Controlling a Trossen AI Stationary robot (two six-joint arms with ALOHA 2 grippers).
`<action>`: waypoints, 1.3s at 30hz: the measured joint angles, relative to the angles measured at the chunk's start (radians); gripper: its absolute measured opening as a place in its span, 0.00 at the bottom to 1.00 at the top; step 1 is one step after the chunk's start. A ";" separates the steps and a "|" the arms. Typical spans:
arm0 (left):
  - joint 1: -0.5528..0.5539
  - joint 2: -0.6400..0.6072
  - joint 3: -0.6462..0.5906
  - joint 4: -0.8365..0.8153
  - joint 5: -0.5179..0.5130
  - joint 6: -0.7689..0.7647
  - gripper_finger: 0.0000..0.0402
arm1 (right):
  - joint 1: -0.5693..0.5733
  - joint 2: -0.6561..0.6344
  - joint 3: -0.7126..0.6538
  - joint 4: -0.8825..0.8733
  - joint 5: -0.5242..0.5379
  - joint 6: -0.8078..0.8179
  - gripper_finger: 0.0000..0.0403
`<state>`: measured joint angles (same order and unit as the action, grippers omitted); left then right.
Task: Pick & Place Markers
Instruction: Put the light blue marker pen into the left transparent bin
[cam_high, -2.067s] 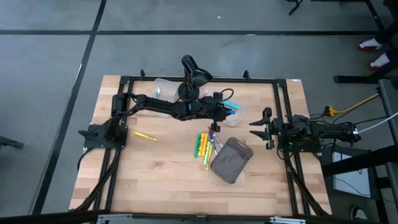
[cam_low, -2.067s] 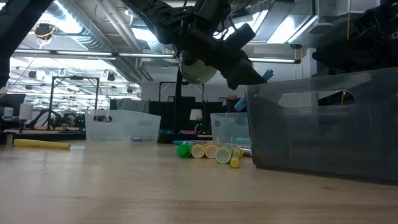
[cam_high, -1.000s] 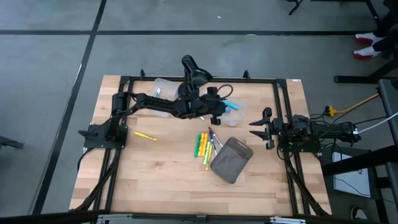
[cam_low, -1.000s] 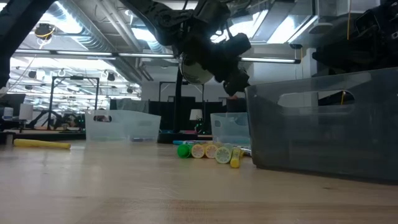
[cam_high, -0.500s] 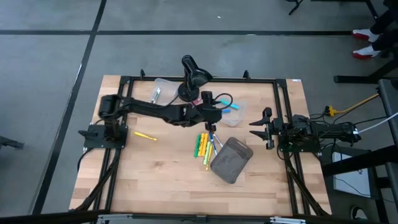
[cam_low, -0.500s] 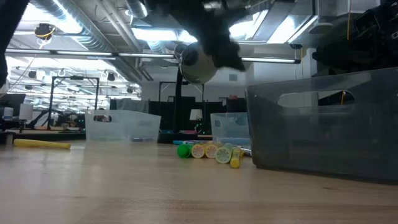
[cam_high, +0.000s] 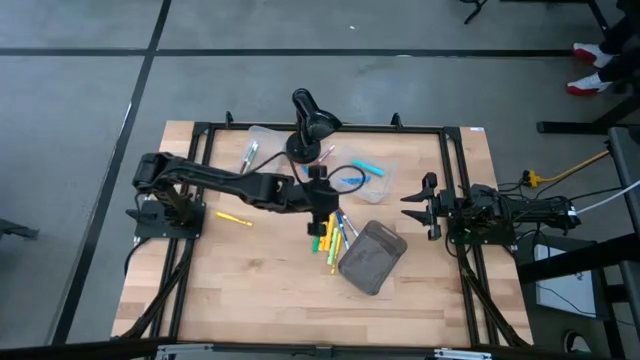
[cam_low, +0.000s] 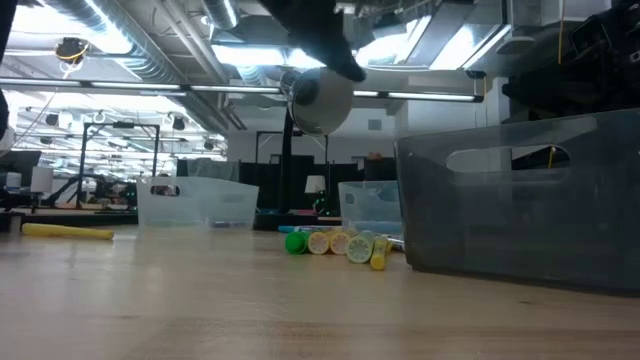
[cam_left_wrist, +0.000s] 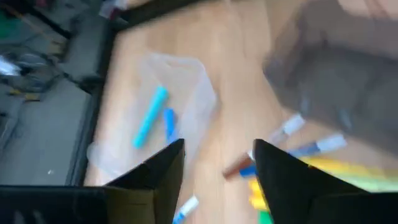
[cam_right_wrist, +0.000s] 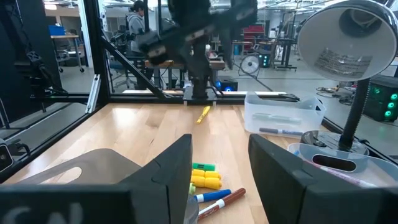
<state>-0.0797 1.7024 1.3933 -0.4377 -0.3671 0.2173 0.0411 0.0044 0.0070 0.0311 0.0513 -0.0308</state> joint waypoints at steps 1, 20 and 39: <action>0.002 0.007 0.000 -0.027 0.009 0.023 0.46 | 0.000 0.000 0.000 0.000 0.000 0.000 0.39; 0.143 0.221 -0.002 -0.119 -0.025 0.337 0.45 | 0.000 0.000 0.000 0.000 0.000 0.000 0.39; 0.221 0.343 -0.001 -0.130 -0.054 0.538 0.37 | 0.000 0.000 0.000 0.000 0.000 0.000 0.39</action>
<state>0.1412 2.0453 1.3928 -0.5672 -0.4214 0.7554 0.0414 0.0044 0.0069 0.0311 0.0513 -0.0311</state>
